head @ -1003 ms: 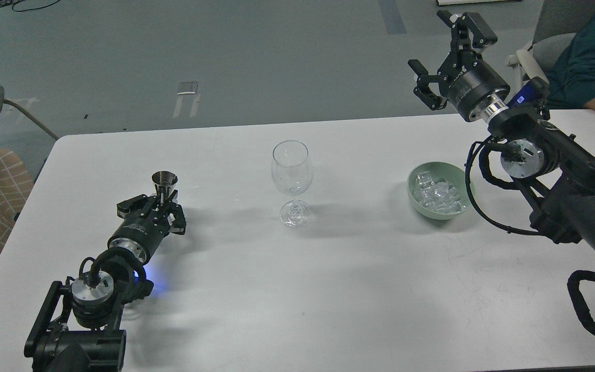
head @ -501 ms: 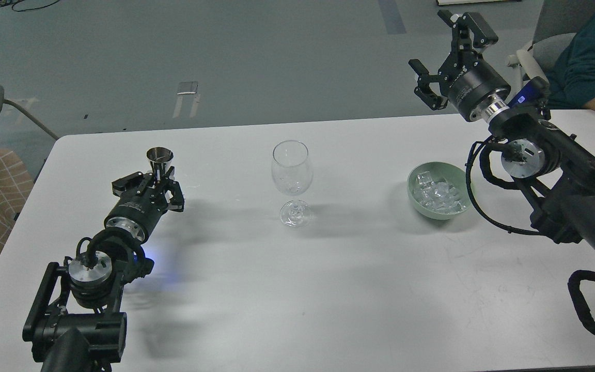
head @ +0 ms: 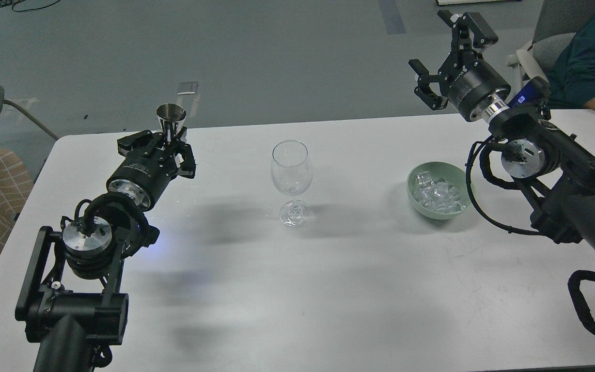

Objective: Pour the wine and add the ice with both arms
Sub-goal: 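Lift the jigger with the left gripper and carry it toward the wine glass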

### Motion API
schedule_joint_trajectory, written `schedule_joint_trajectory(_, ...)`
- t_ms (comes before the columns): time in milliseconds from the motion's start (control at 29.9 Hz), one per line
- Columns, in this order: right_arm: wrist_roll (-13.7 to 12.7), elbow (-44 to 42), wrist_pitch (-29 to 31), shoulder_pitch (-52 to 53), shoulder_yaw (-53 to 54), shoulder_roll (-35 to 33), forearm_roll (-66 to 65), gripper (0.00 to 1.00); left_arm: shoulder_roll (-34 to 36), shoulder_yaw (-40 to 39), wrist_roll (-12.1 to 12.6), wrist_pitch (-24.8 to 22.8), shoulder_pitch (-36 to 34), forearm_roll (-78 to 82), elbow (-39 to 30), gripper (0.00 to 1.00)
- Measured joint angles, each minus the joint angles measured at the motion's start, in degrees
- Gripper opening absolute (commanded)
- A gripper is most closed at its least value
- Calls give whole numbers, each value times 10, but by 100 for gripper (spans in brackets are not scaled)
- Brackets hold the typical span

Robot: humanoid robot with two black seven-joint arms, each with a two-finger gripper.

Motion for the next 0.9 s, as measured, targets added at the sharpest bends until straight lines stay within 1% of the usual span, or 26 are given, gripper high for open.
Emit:
schedule_joint_trajectory(100,0,0,0,0,0,0,0,100,0,22,0,17,0,1,-18,0)
schedule_joint_trajectory(234,0,0,0,-1,0,0,0,100,0,48,0,26,0,8,-31,0)
schedule_joint_trajectory(401,0,0,0,-3,0,0,0,100,0,61,-1,30,3,24,-37,0)
schedule_joint_trajectory(568,0,0,0,-6,0,0,0,100,0,94,0,30,9,53,-43,0)
schedule_joint_trajectory(903,0,1,0,-7,1,0,0,100,0,115,1,30,10,87,-48,0)
